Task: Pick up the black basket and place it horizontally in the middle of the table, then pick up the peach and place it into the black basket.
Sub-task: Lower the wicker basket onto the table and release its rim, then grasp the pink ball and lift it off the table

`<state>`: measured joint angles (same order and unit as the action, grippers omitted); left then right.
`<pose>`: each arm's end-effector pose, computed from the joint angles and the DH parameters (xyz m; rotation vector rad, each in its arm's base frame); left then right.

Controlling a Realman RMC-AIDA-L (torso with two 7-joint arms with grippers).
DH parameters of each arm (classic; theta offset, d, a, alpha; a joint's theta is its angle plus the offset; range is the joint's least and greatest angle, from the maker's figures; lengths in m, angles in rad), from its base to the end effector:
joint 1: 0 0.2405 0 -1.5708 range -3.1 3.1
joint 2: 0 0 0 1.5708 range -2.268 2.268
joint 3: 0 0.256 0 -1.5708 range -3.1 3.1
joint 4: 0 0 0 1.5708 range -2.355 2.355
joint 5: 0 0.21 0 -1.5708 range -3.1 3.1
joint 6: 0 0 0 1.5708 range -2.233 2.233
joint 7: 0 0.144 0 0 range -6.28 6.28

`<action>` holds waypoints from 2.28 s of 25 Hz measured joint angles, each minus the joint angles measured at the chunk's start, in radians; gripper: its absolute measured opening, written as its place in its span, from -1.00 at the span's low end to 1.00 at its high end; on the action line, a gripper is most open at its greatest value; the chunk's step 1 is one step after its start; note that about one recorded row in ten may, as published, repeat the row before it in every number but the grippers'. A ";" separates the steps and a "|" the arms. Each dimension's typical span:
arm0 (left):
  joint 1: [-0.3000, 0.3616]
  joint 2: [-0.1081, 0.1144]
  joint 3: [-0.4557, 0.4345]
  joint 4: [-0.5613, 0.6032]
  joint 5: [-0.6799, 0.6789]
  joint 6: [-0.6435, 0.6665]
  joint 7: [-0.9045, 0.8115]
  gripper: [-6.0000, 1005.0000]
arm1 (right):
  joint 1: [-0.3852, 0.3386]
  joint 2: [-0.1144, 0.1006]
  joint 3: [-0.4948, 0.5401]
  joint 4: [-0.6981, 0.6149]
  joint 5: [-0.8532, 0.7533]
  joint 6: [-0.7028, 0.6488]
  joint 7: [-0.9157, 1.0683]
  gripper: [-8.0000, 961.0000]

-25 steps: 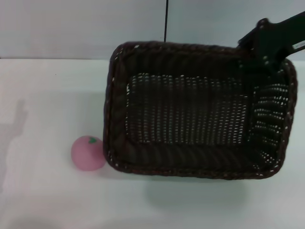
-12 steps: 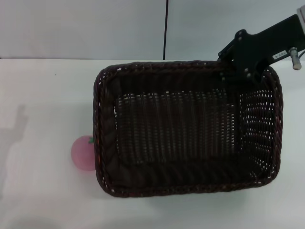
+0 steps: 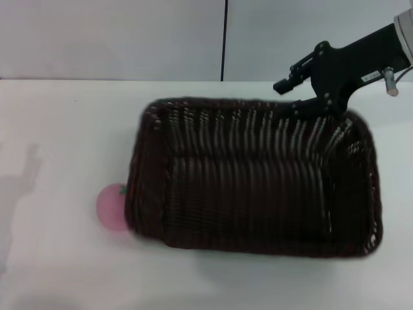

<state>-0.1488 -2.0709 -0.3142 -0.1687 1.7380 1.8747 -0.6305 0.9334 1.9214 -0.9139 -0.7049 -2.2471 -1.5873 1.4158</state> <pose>-0.3373 0.1967 0.0352 -1.2363 -0.5874 -1.3634 0.1571 0.4151 0.0325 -3.0405 -0.0961 0.0562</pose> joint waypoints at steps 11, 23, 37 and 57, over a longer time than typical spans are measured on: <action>0.033 0.002 0.017 0.000 0.000 0.008 0.000 0.57 | -0.107 -0.002 0.274 -0.066 0.195 0.119 -0.101 0.12; 0.000 0.008 0.032 0.057 0.000 0.002 -0.043 0.57 | -0.547 0.102 0.405 -0.011 0.991 0.140 -0.172 0.24; -0.076 0.011 0.142 0.214 0.000 -0.015 -0.077 0.57 | -0.761 0.127 0.625 0.299 1.171 0.059 -0.239 0.25; -0.094 0.046 0.831 0.632 0.199 -0.229 -0.371 0.56 | -0.718 0.128 0.615 0.343 1.164 0.067 -0.250 0.24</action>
<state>-0.2425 -2.0248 0.5164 0.4636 1.9368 1.6458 -1.0015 0.2157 2.0499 -0.2989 -0.3618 -1.0828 -1.5200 1.1661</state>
